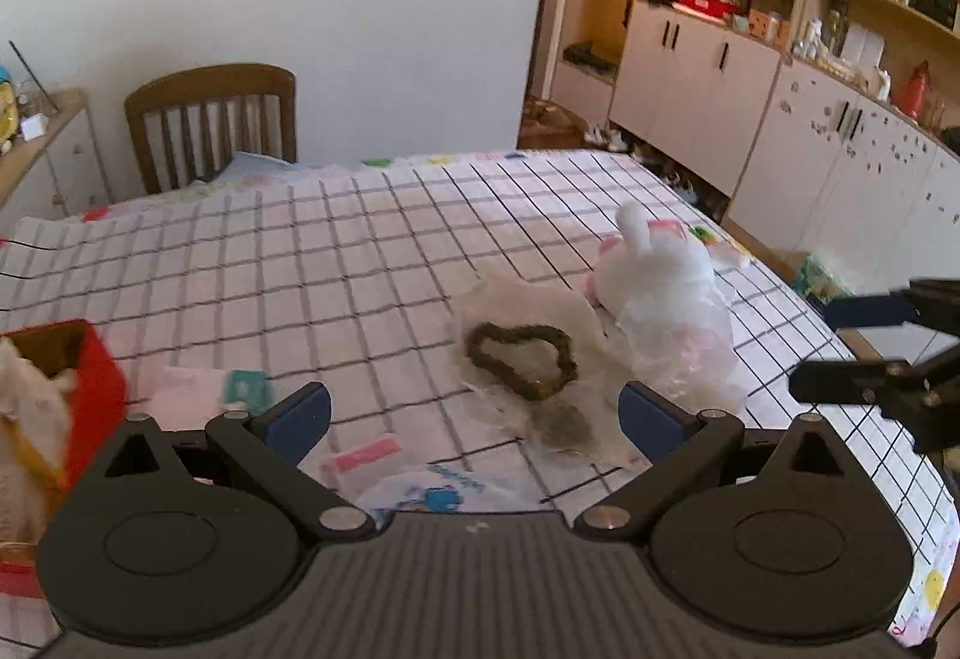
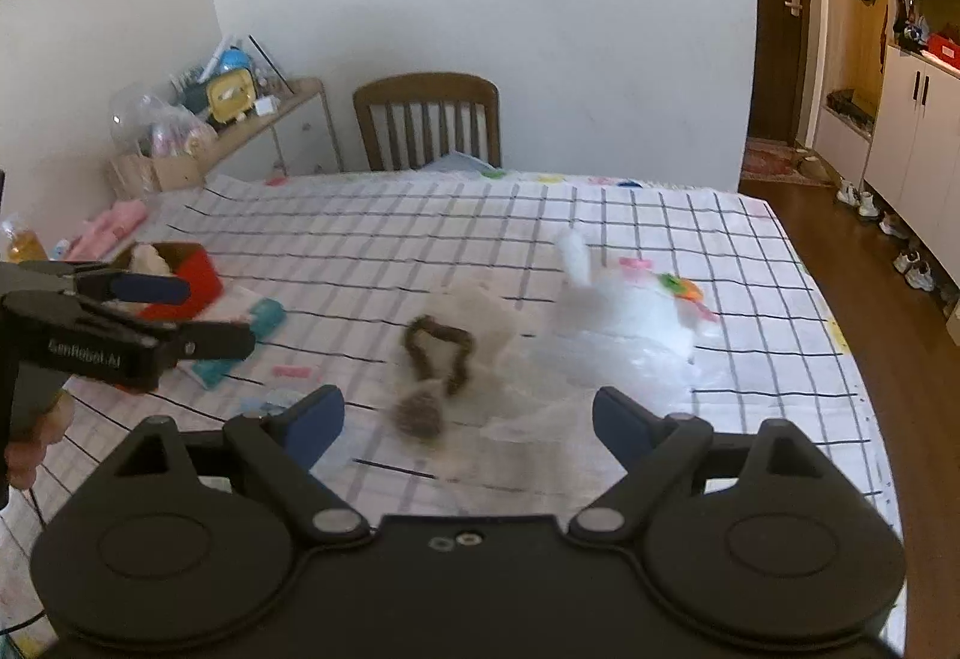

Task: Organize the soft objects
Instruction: 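Move both grippers to the items beside the white bunny plush, then grasp the mesh tea bag with the left gripper while the right grasps the clear plastic bag, then carry the tea bag and plastic bag over the gold tin, then lower the tea bag and plastic bag into the tin and open both grippers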

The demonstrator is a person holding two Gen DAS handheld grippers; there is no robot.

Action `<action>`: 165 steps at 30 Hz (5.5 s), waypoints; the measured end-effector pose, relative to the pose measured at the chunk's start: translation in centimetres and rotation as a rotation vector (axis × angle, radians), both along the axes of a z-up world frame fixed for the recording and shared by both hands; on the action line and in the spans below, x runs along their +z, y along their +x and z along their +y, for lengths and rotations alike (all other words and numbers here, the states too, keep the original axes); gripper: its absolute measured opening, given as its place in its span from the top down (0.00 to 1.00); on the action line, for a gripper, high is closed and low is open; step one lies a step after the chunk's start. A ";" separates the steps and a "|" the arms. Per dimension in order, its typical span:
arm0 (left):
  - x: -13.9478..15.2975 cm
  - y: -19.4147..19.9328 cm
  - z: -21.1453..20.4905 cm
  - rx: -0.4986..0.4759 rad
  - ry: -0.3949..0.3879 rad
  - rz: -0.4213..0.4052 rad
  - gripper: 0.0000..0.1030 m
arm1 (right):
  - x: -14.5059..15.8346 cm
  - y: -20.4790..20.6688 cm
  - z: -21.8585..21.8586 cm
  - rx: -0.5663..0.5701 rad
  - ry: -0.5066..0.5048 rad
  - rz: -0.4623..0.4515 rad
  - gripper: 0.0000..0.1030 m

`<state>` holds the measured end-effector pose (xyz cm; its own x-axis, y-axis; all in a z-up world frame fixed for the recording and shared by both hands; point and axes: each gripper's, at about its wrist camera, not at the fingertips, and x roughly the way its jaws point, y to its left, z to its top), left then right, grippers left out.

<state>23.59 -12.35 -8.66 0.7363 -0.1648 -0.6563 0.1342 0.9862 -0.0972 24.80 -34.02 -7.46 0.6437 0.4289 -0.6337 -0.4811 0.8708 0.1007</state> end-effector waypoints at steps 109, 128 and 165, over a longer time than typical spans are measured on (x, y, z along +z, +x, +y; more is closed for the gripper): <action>2.0 -6.5 27.4 0.347 -0.006 0.056 0.85 | 3.2 -0.1 30.5 0.366 0.064 0.016 0.97; -1.4 -0.4 32.2 0.316 0.024 0.120 0.85 | -3.9 -0.3 39.4 0.445 -0.168 0.049 0.97; -3.6 1.3 31.4 0.265 0.017 0.178 0.28 | -4.4 -2.9 40.2 0.524 -0.229 0.014 0.54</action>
<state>24.94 19.00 -12.25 0.6257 0.0290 -0.7795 -0.1449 0.9862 -0.0796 21.91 6.15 -11.83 0.3723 0.5394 -0.7553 -0.8548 0.5163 -0.0526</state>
